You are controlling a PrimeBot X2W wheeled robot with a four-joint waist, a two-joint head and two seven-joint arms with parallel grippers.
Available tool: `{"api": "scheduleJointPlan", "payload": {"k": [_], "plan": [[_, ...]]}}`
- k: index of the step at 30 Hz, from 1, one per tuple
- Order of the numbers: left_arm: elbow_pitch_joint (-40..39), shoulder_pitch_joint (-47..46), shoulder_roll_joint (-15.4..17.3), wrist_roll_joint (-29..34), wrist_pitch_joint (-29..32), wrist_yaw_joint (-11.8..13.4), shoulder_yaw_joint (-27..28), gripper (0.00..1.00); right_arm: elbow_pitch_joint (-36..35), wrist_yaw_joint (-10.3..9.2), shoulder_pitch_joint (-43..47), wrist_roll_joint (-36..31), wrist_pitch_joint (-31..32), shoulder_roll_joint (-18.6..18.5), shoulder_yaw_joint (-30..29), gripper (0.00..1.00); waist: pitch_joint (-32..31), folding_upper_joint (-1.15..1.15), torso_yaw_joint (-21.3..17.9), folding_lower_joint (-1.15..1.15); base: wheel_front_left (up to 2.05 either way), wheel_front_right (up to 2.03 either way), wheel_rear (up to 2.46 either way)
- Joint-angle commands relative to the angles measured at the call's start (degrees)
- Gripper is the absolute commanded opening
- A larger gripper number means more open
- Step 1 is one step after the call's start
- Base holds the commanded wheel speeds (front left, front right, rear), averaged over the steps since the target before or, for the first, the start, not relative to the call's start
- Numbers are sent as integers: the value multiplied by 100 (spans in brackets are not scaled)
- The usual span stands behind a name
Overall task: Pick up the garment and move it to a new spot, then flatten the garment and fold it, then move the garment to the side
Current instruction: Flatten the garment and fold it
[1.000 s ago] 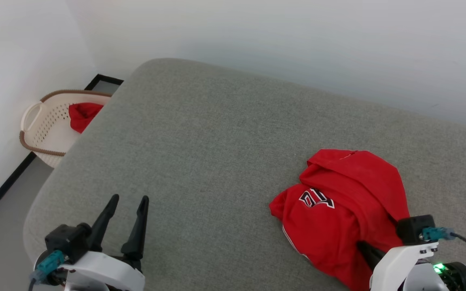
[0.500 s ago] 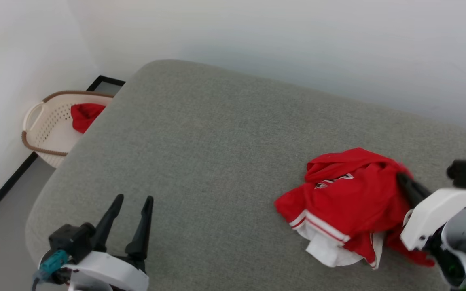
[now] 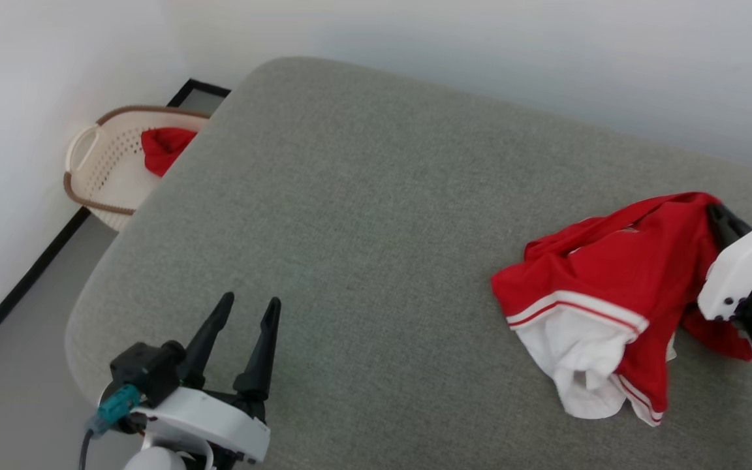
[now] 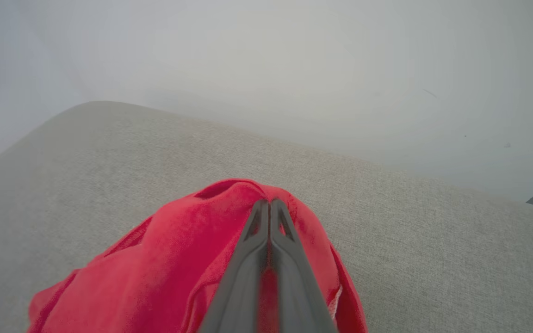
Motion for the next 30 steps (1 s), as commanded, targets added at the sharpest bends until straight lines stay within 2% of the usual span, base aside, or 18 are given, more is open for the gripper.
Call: {"api": "scheduleJointPlan", "payload": {"k": [1, 2, 3, 4, 5, 6, 7, 8, 12, 17, 25, 30], "plan": [[37, -93, -37, 52, -38, -41, -12, 100, 265, 2, -166, -89, -113, -72, -29, 0, 159, 0, 94, 0, 0, 0, 0], [60, -120, -60, 58, -49, -61, -21, 100, 442, 2, -261, -135, -160, -102, -28, 0, 193, 0, 98, 0, 0, 0, 0], [89, -148, -77, 65, -57, -76, -30, 100, 639, 2, -352, -163, -205, -131, -33, 8, 222, 0, 99, 0, 0, 0, 0], [119, -174, -94, 73, -56, -92, -34, 100, 803, 2, -429, -197, -257, -172, -6, 30, 237, 0, 100, 0, 0, 0, 0], [144, -194, -105, 71, -66, -97, -32, 100, 951, 2, -510, -239, -308, -206, 41, 47, 256, 0, 91, 0, 0, 0, 0], [169, -208, -114, 77, -65, -111, -27, 100, 1097, 2, -587, -271, -359, -227, 84, 92, 270, 0, 76, 0, 0, 0, 0], [169, -208, -114, 77, -65, -111, -27, 100, 1097, 2, -587, -271, -359, -227, 84, 92, 270, 0, 76, 0, 0, 0, 0], [192, -219, -121, 80, -72, -127, -19, 100, 1227, 2, -654, -289, -405, -250, 124, 100, 276, 0, 55, 0, 0, 0, 0], [254, -259, -109, 108, -99, -154, 43, 100, 1549, 2, -921, -207, -607, -312, 381, 100, 244, 0, -69, 0, 0, 0, 0], [257, -161, -30, 110, -111, -158, 208, 100, 1487, 2, -1025, 9, -935, -375, 759, 100, 104, 0, -293, 0, 0, 0, 0], [116, 54, 120, 149, -117, -105, 491, 100, 669, 2, -522, 484, -1265, -346, 1245, 100, -175, 0, -664, 0, 0, 0, 0], [-36, 220, 221, 132, -110, -45, 616, 100, 26, 2, 45, 576, -1364, -239, 1270, 100, -384, 0, -903, 0, 0, 0, 0]]}}
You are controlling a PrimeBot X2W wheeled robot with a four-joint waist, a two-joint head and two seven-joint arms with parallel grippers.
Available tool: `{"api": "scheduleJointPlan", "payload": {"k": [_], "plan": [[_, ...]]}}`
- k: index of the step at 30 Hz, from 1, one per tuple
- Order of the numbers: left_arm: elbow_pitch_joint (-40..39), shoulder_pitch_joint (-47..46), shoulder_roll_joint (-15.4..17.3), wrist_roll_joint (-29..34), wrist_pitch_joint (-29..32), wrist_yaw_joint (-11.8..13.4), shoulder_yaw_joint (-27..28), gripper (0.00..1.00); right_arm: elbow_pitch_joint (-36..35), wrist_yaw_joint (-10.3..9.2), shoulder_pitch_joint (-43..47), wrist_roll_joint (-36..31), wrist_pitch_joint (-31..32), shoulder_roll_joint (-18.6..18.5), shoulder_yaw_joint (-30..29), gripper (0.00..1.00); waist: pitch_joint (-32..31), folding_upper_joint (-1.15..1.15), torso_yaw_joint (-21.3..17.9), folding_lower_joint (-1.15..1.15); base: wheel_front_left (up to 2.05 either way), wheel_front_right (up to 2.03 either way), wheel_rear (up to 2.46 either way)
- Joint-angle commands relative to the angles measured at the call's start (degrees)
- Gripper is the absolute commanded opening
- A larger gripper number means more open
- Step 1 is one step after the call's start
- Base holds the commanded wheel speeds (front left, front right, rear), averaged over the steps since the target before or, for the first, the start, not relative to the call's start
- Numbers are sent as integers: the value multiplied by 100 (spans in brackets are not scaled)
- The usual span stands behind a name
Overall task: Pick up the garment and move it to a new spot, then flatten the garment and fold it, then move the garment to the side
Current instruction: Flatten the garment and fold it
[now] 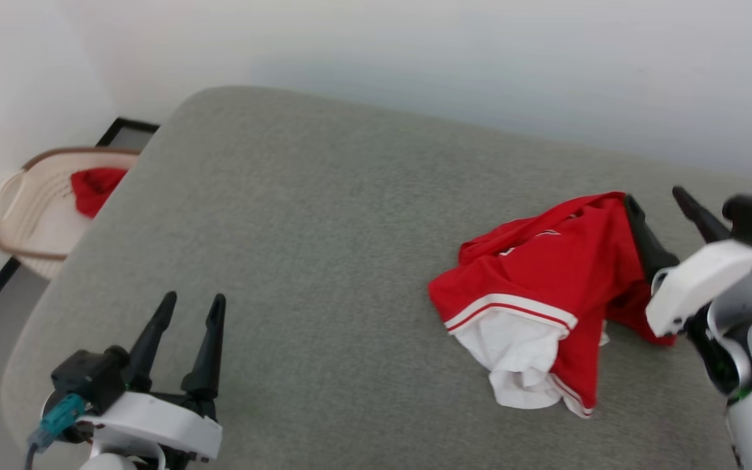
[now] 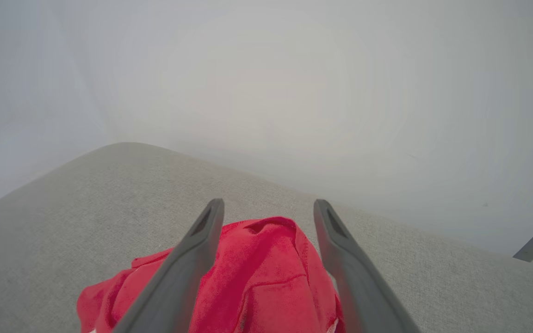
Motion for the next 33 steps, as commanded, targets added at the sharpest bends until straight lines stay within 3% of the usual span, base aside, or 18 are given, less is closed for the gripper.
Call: {"api": "scheduleJointPlan", "payload": {"k": [1, 22, 33], "plan": [[-44, 60, 28, -1, 2, 28, 21, 100, -104, 1, 146, 10, -34, 27, -44, 100, -199, 0, -213, 0, 0, 0, 0], [-632, 623, 395, -179, 115, 332, 366, 100, -1980, 1, 2121, -480, -10, 931, -608, 100, -539, 0, -968, 0, 0, 0, 0], [-1150, 752, 472, -382, 416, 262, 340, 100, -2381, 1, 2689, -576, 29, 1183, -890, 100, -534, 0, -1247, 0, 0, 0, 0]]}}
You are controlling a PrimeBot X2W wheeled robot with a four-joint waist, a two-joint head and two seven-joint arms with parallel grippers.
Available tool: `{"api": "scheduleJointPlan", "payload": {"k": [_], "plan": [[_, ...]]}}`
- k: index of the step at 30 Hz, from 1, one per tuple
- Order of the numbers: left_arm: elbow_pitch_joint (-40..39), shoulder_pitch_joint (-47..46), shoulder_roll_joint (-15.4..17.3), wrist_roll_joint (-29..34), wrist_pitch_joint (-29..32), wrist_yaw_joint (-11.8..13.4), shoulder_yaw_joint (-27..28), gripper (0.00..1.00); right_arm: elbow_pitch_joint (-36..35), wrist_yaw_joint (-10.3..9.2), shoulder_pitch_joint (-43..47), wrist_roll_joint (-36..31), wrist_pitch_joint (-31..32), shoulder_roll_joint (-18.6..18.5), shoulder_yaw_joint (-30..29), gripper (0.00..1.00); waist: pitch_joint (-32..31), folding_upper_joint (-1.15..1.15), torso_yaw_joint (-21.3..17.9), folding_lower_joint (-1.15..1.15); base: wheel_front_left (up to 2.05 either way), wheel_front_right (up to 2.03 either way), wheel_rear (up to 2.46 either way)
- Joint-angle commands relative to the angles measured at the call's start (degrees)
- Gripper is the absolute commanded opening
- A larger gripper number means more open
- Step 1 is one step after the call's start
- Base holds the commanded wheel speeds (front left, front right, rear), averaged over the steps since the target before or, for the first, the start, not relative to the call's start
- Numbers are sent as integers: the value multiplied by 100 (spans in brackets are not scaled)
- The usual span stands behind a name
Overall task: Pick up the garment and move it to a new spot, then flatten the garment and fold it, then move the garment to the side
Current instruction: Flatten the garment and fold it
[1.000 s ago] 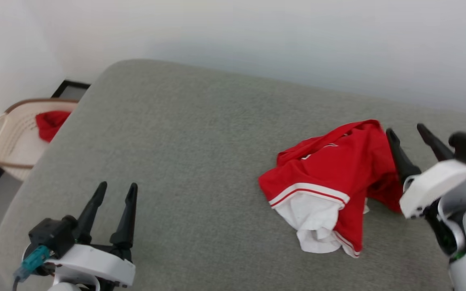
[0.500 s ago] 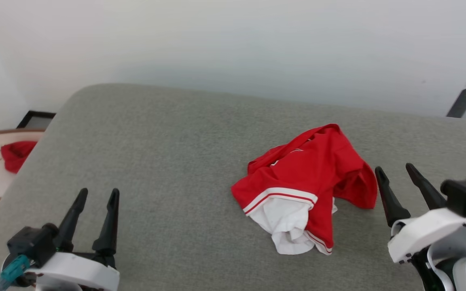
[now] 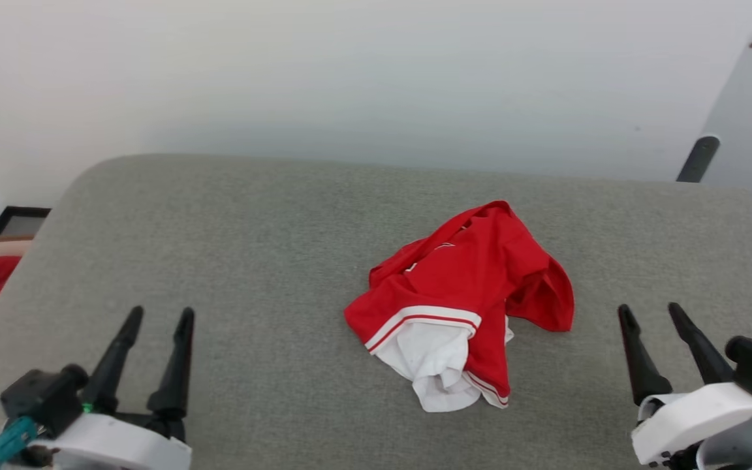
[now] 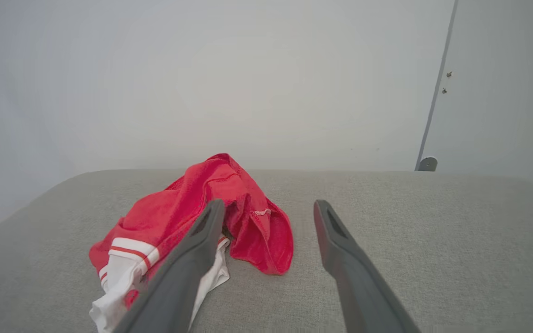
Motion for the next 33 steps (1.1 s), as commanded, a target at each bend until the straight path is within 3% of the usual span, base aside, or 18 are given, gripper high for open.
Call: {"api": "scheduleJointPlan", "payload": {"k": [1, 13, 21, 33], "plan": [[-117, -20, 11, -64, 111, -27, -32, 100, -54, 1, 85, -23, 8, 27, -58, 100, 27, 0, -90, 0, 0, 0, 0], [-1431, -804, 216, -801, 2364, 81, -623, 100, -247, 1, -151, -110, -33, 78, -551, 100, 517, 0, -648, 0, 0, 0, 0], [-2217, -1211, 401, -1048, 3658, 388, -979, 100, -192, 1, -450, -33, -191, 90, -797, 100, 1123, 0, -1136, 0, 0, 0, 0], [-2323, -1362, 567, -795, 4608, 793, -1414, 100, 144, 1, -764, 158, -541, 105, -748, 100, 1795, 0, -1609, 0, 0, 0, 0]]}}
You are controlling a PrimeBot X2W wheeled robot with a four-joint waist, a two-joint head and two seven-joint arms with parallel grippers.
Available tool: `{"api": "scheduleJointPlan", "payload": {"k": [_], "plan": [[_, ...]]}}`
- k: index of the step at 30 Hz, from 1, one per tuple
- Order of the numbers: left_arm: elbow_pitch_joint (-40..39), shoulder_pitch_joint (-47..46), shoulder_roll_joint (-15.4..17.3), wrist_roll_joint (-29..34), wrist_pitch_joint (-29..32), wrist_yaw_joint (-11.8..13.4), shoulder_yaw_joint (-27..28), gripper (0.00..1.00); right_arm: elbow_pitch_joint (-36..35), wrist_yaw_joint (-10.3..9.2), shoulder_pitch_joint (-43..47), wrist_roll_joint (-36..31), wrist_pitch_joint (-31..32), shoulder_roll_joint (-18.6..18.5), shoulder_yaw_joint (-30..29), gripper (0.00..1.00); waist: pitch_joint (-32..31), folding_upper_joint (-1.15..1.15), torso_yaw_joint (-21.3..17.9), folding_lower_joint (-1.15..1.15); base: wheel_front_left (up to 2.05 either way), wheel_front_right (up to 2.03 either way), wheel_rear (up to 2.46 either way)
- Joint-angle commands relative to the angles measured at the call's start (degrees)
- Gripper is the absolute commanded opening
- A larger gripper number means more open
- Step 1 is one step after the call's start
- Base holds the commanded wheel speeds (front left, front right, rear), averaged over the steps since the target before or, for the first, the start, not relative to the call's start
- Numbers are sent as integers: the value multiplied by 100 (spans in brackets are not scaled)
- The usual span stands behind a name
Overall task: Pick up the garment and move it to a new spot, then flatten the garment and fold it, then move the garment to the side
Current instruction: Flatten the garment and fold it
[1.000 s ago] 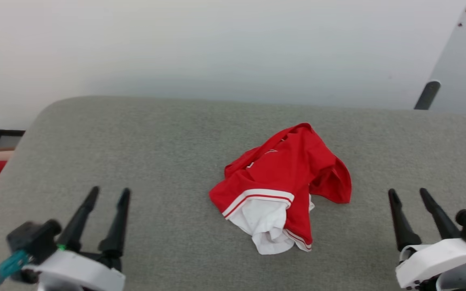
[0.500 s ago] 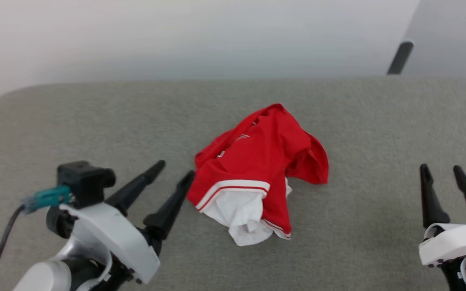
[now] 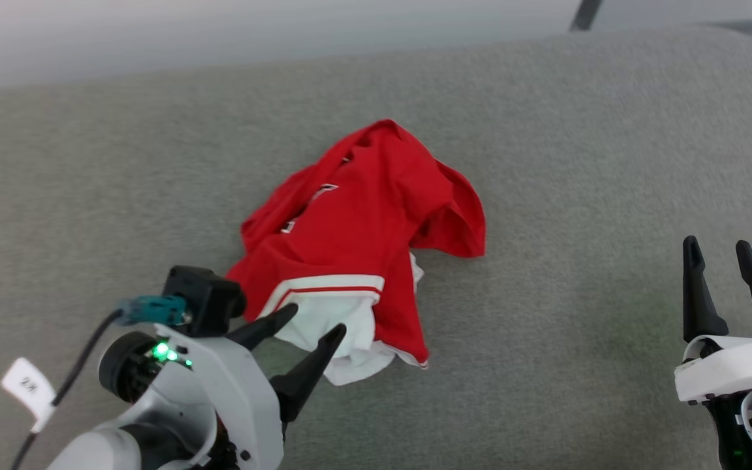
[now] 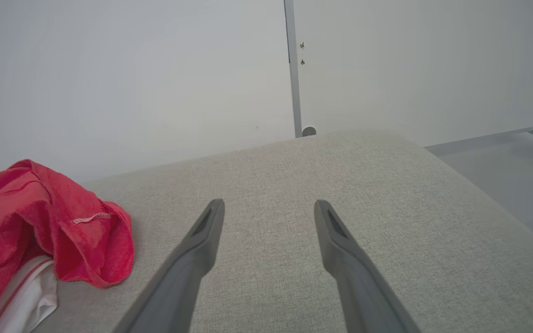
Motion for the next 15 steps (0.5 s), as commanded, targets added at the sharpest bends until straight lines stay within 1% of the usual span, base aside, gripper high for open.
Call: {"api": "scheduleJointPlan", "payload": {"k": [1, 10, 15], "plan": [[23, -70, 4, 54, 44, 39, -17, 100, 29, 1, -73, 22, -36, 17, 15, 100, 278, 0, -271, 0, 0, 0, 0], [278, -104, -9, 181, 403, 145, -347, 100, 241, 1, -255, 93, -161, 20, 92, 100, 391, 0, -363, 0, 0, 0, 0], [463, -167, 44, 438, 461, 200, -489, 100, 317, 1, -285, 118, -177, 20, 116, 100, 406, 0, -374, 0, 0, 0, 0]]}}
